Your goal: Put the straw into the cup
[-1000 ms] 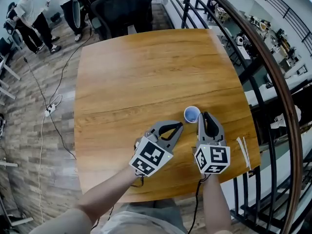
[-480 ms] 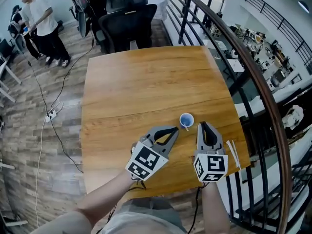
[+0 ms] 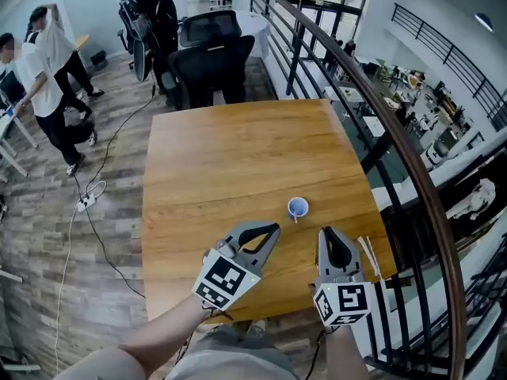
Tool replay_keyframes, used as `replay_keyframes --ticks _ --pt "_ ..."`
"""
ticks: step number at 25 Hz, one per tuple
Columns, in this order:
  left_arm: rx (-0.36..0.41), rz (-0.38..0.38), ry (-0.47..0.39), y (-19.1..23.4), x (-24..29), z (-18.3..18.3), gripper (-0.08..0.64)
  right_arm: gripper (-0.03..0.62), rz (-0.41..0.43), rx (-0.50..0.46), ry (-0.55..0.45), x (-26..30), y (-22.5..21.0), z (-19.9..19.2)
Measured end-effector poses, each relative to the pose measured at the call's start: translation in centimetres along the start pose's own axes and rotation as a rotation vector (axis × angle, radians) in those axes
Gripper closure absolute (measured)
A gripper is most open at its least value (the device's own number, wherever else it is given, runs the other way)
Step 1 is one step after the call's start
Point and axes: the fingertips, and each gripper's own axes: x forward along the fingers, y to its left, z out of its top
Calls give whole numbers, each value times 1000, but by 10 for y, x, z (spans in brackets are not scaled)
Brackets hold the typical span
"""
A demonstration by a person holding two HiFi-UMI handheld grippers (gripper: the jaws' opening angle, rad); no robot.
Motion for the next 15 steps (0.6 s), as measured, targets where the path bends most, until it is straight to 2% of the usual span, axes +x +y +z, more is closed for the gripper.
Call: replay_keyframes --ticks 6,12,15 --pt "-1 11 -31 -4 -27 19 546 555 19 -5 -46 -33 17 26" --pt "-60 26 -51 -18 -59 16 546 555 28 27 -5 -59 27 11" --pt "-45 2 -56 -32 -66 11 546 555 35 75 21 -72 30 1"
